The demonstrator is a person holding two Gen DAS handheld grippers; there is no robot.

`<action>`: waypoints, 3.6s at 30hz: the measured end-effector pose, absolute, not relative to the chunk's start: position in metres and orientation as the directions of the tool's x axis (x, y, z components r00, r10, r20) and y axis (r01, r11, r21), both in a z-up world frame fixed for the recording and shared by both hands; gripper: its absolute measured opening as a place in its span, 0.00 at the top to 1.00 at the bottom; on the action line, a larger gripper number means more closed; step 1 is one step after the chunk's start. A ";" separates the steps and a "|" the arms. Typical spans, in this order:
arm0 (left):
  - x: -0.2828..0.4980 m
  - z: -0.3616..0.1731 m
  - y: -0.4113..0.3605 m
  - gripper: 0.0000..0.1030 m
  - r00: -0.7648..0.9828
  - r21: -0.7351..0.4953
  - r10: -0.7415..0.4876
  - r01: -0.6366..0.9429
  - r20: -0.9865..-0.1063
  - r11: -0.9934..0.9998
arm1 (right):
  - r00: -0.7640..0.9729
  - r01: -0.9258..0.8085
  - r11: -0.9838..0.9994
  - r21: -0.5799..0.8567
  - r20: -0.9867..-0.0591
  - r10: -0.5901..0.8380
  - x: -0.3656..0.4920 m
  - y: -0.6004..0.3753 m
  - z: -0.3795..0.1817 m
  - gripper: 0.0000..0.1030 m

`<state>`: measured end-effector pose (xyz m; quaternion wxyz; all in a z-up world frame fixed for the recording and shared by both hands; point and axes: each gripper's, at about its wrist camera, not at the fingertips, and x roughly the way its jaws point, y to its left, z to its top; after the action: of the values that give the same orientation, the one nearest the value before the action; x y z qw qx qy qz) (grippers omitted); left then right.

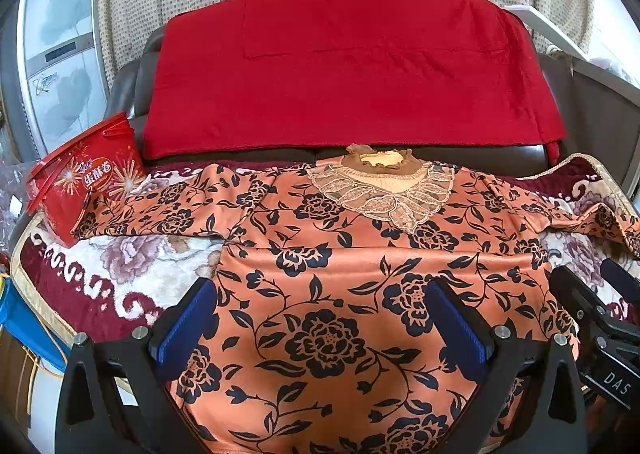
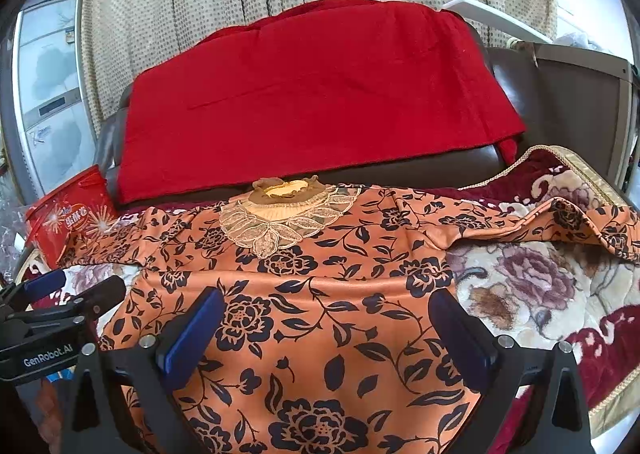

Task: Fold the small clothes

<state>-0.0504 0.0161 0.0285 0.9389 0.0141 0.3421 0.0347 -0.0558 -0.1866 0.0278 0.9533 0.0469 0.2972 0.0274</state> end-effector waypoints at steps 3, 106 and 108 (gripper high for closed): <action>-0.047 0.027 0.016 0.00 0.761 0.049 0.074 -0.056 -0.645 0.997 | 0.822 -0.029 0.995 0.099 -0.564 0.080 -0.053 -0.183 0.026 0.00; 0.085 -0.030 0.118 0.00 0.630 -0.667 -0.513 -0.010 -0.583 0.745 | 0.732 -0.251 0.758 0.602 -0.394 0.555 0.075 -0.236 -0.054 0.00; 0.115 -0.044 0.106 0.00 0.570 -0.742 -0.589 -0.056 -0.573 0.668 | 0.747 -0.223 0.768 0.601 -0.400 0.531 0.062 -0.245 -0.063 0.00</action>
<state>0.1154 0.1060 -0.0436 0.8040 -0.3723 0.4329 -0.1660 0.0617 -0.2446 -0.0631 0.8953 0.2682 0.2866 0.2105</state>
